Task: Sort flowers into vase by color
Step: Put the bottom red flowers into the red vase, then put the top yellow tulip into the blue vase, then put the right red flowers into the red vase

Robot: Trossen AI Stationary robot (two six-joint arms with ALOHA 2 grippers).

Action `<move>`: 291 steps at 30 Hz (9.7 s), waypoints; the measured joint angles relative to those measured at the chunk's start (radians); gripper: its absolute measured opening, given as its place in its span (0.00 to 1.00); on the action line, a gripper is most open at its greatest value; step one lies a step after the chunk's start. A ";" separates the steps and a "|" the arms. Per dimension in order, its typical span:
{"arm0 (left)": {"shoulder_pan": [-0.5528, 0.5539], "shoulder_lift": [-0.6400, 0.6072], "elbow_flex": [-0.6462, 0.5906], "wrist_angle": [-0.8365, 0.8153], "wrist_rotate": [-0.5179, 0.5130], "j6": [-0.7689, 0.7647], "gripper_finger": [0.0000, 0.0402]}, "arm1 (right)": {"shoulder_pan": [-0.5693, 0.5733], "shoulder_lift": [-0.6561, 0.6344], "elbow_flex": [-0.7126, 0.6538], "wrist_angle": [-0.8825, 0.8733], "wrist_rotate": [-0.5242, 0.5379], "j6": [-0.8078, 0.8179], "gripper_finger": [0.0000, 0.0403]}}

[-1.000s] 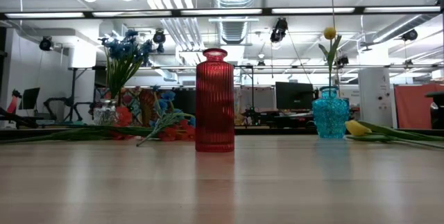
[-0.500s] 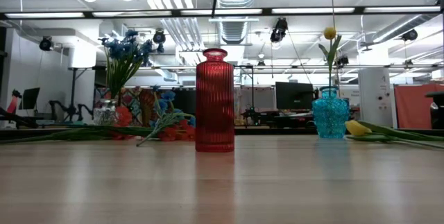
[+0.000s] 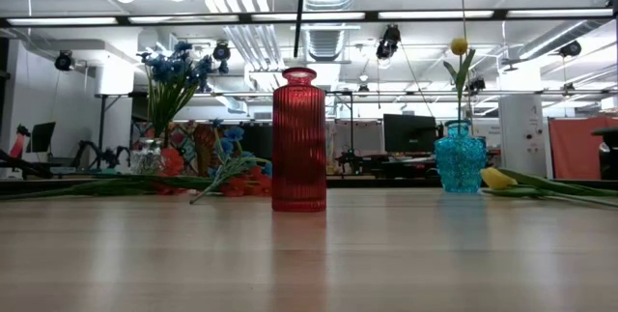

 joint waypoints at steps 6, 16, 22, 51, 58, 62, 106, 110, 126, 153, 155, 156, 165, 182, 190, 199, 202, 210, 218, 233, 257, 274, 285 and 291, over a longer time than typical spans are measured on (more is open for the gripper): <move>0.000 0.000 0.000 0.000 0.000 0.000 0.56 | -0.008 0.000 -0.018 -0.001 0.000 0.018 0.08; 0.000 0.000 0.000 0.000 0.000 0.000 0.56 | -0.008 0.000 -0.019 -0.018 0.000 0.018 0.08; 0.000 0.000 0.000 0.000 0.000 0.000 0.56 | -0.008 0.005 -0.019 -0.035 0.001 0.018 0.08; 0.000 0.000 0.000 0.000 -0.001 0.000 0.56 | -0.033 0.085 -0.019 -0.012 0.022 0.124 0.25; 0.000 0.000 0.000 0.000 -0.001 0.000 0.56 | -0.032 0.084 -0.019 -0.061 0.045 0.124 0.41; 0.000 0.000 0.000 0.000 0.000 -0.003 0.56 | -0.032 0.075 -0.019 -0.109 0.045 0.124 0.47; -0.002 0.061 -0.008 -0.013 0.062 -0.063 0.56 | -0.041 -0.211 -0.018 -1.854 0.010 1.232 0.65; -0.002 0.061 -0.009 -0.020 0.062 -0.063 0.56 | -0.042 -0.211 -0.018 -1.904 -0.009 1.259 0.65; -0.002 0.062 -0.010 -0.048 0.061 -0.063 0.56 | -0.136 -0.210 -0.208 -1.811 -0.079 1.214 0.59; -0.002 0.062 -0.010 -0.047 0.051 -0.063 0.56 | -0.205 -0.210 -0.405 -1.580 -0.157 1.174 0.16; -0.002 0.062 -0.010 -0.047 0.051 -0.063 0.56 | -0.205 -0.210 -0.401 -1.580 -0.154 1.177 0.10; -0.002 0.062 -0.010 -0.047 0.051 -0.063 0.56 | -0.205 -0.209 -0.399 -1.582 -0.149 1.177 0.07; -0.002 0.062 -0.010 -0.047 0.051 -0.063 0.56 | -0.205 -0.215 -0.340 -1.639 -0.144 1.183 0.04; -0.002 0.062 -0.010 -0.050 0.052 -0.063 0.56 | -0.204 -0.271 0.073 -1.968 0.062 1.074 0.04; -0.002 0.062 -0.010 -0.056 0.052 -0.063 0.56 | -0.204 -0.341 0.197 -1.681 0.281 0.814 0.04; -0.002 0.062 -0.010 -0.056 0.052 -0.063 0.56 | -0.227 -0.482 0.076 -1.141 0.351 0.446 0.04; -0.002 0.062 -0.010 -0.056 0.052 -0.063 0.56 | -0.255 -0.516 0.006 -0.982 0.352 0.364 0.04; -0.002 0.062 -0.010 -0.056 0.052 -0.063 0.56 | -0.322 -0.568 -0.131 -0.824 0.562 0.258 0.04; -0.002 0.062 -0.010 -0.059 0.051 -0.063 0.56 | -0.328 -0.681 -0.181 -0.781 0.835 0.241 0.04; -0.001 0.062 -0.010 -0.060 0.025 -0.063 0.56 | -0.492 -0.655 -0.184 -0.785 0.861 0.224 0.04; -0.002 0.062 -0.010 -0.063 0.025 -0.063 0.56 | -0.560 -0.582 -0.221 -0.785 0.838 0.322 0.04; -0.002 0.062 -0.010 -0.063 0.025 -0.062 0.56 | -0.560 -0.582 -0.240 -0.785 0.838 0.325 0.13; -0.002 0.062 -0.010 -0.063 0.025 -0.062 0.56 | -0.560 -0.583 -0.240 -0.796 0.838 0.325 0.31; -0.002 0.062 -0.010 -0.063 0.025 -0.062 0.56 | -0.557 -0.602 -0.240 -0.826 0.838 0.330 0.41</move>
